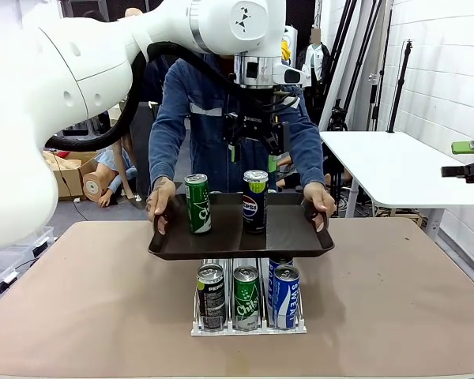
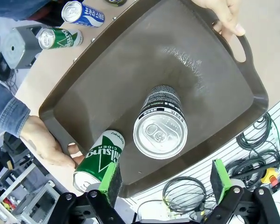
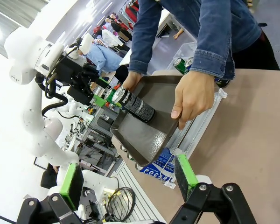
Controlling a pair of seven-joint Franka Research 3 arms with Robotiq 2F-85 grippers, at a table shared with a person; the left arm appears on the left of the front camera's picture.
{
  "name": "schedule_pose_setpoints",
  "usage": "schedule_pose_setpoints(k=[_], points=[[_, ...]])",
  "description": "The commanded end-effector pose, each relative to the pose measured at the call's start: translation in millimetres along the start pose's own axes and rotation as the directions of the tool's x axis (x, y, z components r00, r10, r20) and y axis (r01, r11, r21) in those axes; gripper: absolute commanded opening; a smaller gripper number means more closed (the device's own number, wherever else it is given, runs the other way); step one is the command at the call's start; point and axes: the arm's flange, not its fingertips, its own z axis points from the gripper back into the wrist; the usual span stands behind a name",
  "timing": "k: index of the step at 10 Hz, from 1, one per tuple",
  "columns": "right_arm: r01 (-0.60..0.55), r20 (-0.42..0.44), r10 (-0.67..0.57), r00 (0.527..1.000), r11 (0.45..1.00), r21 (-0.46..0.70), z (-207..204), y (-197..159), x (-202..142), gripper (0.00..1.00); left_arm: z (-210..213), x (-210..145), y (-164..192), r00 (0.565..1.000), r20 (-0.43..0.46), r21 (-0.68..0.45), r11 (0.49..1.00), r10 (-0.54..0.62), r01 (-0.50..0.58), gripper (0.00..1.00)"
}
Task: Retrieve and hand over the desired beverage to the person.
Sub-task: Place the picked can on the Handle tray extended by the person.
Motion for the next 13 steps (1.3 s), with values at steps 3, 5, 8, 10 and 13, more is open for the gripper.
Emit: schedule_pose_setpoints(k=[3, 5, 8, 10, 13], points=[[-0.004, 0.006, 0.004, 1.0, 1.0, 0.012, 0, 0, 1, 1.0, 11, -17, 6, 1.0, 0.022, 0.005, 1.0, 0.014, -0.014, 1.0], [-0.004, 0.006, 0.004, 1.0, 1.0, 0.012, 0, 0, 1, 1.0, 21, -55, 31, 0.997, 0.079, -0.086, 0.996, 0.02, -0.014, 1.0], [-0.004, 0.006, 0.004, 1.0, 1.0, 0.012, 0, 0, 1, 1.0, 8, -120, 87, 0.993, 0.096, -0.176, 0.983, 0.063, -0.046, 1.0], [-0.004, 0.006, 0.004, 1.0, 1.0, 0.012, 0, 0, 1, 1.0, -15, -167, 138, 0.984, 0.133, -0.291, 0.954, 0.115, -0.072, 1.0], [-0.004, 0.006, 0.004, 1.0, 1.0, 0.012, 0, 0, 1, 1.0, -31, -233, 204, 0.954, 0.212, -0.412, 0.904, 0.214, -0.112, 1.0]])
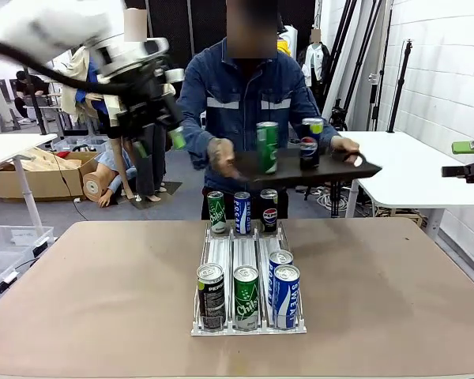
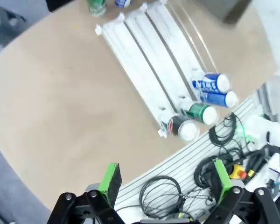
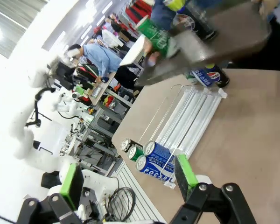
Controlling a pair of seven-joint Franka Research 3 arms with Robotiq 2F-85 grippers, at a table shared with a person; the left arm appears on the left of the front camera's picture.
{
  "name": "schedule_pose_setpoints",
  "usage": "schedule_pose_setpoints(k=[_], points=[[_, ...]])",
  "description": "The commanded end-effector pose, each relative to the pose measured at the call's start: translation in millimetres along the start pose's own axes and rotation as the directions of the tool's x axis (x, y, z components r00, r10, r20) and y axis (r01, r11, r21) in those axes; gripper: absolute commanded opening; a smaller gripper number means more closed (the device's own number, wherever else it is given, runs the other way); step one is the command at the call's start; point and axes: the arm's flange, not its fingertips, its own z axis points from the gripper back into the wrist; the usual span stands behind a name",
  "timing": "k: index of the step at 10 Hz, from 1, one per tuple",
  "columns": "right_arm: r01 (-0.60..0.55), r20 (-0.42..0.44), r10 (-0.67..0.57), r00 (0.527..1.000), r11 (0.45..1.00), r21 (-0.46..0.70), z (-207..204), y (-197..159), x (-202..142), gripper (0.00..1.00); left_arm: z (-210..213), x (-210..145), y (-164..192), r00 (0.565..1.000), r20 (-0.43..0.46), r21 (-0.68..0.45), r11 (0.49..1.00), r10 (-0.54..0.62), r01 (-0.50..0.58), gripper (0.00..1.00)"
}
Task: Retrieve and hand over the desired beverage to the person.
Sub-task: Place the picked can on the Handle tray extended by the person.
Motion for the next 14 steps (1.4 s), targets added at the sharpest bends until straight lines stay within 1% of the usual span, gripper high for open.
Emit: schedule_pose_setpoints(k=[1, 2, 3, 5, 7, 8, 9, 10, 13, 14], points=[[-0.004, 0.005, 0.004, 1.0, 1.0, 0.012, -1, 0, 1, 1.0, -23, -74, 40, 0.998, 0.06, -0.075, 0.997, 0.001, 0.004, 1.0], [-0.004, 0.005, 0.004, 1.0, 1.0, 0.012, -1, 0, 1, 1.0, -26, -85, 65, 0.997, 0.075, -0.129, 0.992, 0.007, 0.003, 1.0], [-0.004, 0.005, 0.004, 1.0, 1.0, 0.012, -1, 0, 1, 1.0, -26, -100, 83, 0.994, 0.111, -0.185, 0.983, 0.023, -0.002, 1.0], [-0.004, 0.005, 0.004, 1.0, 1.0, 0.012, -1, 0, 1, 1.0, -29, -128, 117, 0.983, 0.163, -0.262, 0.964, 0.087, -0.042, 1.0], [-0.004, 0.005, 0.004, 1.0, 1.0, 0.012, -1, 0, 1, 1.0, -36, -156, 152, 0.955, 0.247, -0.367, 0.928, 0.162, -0.063, 1.0], [-0.004, 0.005, 0.004, 1.0, 1.0, 0.012, -1, 0, 1, 1.0, -40, -160, 165, 0.937, 0.301, -0.424, 0.905, 0.18, -0.037, 1.0], [-0.004, 0.005, 0.004, 1.0, 1.0, 0.012, -1, 0, 1, 1.0, -45, -156, 174, 0.921, 0.341, -0.474, 0.88, 0.187, -0.003, 1.0], [-0.004, 0.005, 0.004, 1.0, 1.0, 0.012, -1, 0, 1, 1.0, -52, -149, 178, 0.911, 0.368, -0.498, 0.867, 0.185, 0.025, 1.0], [-0.004, 0.005, 0.004, 1.0, 1.0, 0.012, -1, 0, 1, 1.0, -68, -153, 198, 0.859, 0.457, -0.572, 0.815, 0.23, 0.087, 1.0], [-0.004, 0.005, 0.004, 1.0, 1.0, 0.012, -1, 0, 1, 1.0, -70, -154, 199, 0.844, 0.481, -0.577, 0.81, 0.235, 0.104, 1.0]])
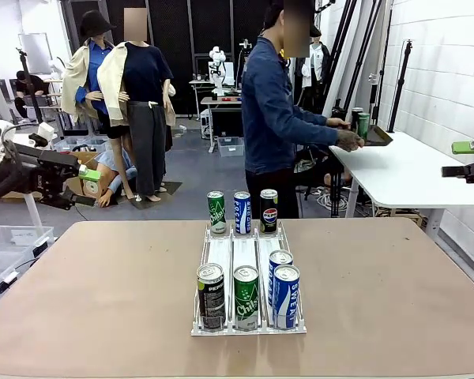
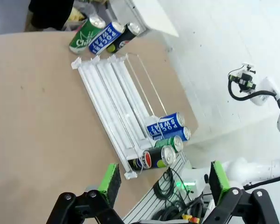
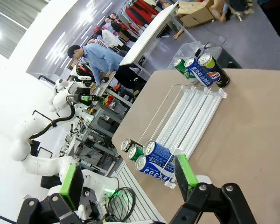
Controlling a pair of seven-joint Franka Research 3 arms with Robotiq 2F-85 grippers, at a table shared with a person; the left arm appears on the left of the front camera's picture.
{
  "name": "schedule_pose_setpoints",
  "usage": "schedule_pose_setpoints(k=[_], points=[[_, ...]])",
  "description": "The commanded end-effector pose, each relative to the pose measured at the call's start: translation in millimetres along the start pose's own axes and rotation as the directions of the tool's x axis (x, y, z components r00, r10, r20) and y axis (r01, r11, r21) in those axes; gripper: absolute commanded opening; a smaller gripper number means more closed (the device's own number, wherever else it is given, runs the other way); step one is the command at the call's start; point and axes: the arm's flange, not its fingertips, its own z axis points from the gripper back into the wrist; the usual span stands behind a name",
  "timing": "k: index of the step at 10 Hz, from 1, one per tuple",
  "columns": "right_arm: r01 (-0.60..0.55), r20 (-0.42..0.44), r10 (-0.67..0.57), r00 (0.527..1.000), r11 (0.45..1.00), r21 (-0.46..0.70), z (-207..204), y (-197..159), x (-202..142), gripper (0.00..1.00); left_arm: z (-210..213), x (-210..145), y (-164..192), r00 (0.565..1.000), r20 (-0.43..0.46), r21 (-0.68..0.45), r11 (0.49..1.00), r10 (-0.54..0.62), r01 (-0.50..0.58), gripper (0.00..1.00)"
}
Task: Retrieve and hand over the desired beverage to the person.
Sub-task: Place the picked can on the Handle tray extended by the person.
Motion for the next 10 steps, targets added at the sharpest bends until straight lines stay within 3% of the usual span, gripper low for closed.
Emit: schedule_pose_setpoints(k=[1, 3, 4, 10], points=[[-0.004, 0.006, 0.004, 1.0, 1.0, 0.011, -1, 0, 1, 1.0, 2, -7, 5, 0.998, 0.062, -0.054, 0.998, -0.03, 0.033, 1.0], [-0.004, 0.006, 0.004, 1.0, 1.0, 0.011, -1, 0, 1, 1.0, 0, -4, -6, 0.997, 0.032, -0.044, 0.997, -0.064, 0.065, 1.0], [-0.004, 0.006, 0.004, 1.0, 1.0, 0.011, -1, 0, 1, 1.0, 3, -2, 5, 0.999, 0.037, -0.033, 0.999, -0.009, 0.011, 1.0], [-0.004, 0.006, 0.004, 1.0, 1.0, 0.011, -1, 0, 1, 1.0, 3, -2, 5, 0.999, 0.037, -0.033, 0.999, -0.009, 0.011, 1.0]])
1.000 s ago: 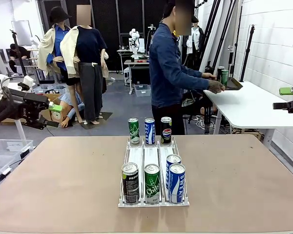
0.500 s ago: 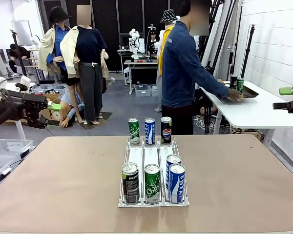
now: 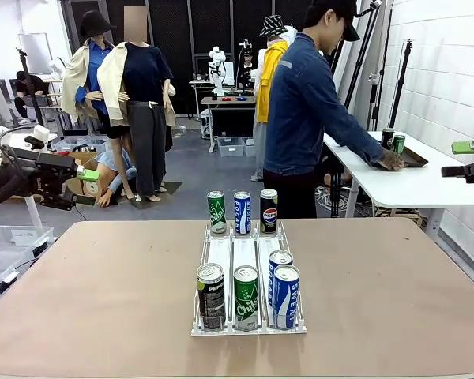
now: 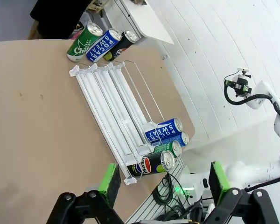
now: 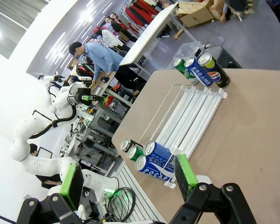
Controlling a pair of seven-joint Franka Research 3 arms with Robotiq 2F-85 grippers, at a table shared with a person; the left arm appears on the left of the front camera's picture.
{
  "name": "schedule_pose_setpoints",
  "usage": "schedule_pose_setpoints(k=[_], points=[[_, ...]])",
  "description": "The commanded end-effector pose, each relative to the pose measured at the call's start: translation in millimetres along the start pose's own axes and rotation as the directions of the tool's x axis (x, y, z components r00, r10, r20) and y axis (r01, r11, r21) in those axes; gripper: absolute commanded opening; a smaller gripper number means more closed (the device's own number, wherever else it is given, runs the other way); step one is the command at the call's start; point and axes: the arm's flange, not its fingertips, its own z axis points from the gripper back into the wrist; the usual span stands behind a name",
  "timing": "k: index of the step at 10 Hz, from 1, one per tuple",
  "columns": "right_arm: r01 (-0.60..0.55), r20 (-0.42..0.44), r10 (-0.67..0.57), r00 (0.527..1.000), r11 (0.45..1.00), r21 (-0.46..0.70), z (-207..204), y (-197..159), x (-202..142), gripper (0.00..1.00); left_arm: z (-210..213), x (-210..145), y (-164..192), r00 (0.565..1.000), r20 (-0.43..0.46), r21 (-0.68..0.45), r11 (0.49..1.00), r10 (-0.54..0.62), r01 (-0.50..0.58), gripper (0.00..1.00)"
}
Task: Retrieve and hand over the desired beverage to the person.
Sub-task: Place the picked can on the Handle tray extended by the person.
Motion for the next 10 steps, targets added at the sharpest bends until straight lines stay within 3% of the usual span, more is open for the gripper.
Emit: schedule_pose_setpoints(k=[1, 10], points=[[-0.004, 0.006, 0.004, 1.0, 1.0, 0.011, -0.5, 0.4, 0.6, 1.0, 1.1, 0.6, -0.8, 1.0, 0.008, -0.011, 1.0, 0.003, -0.003, 1.0], [-0.004, 0.006, 0.004, 1.0, 1.0, 0.011, -0.5, 0.4, 0.6, 1.0, 1.1, 0.6, -0.8, 1.0, 0.008, -0.011, 1.0, 0.003, -0.003, 1.0]])
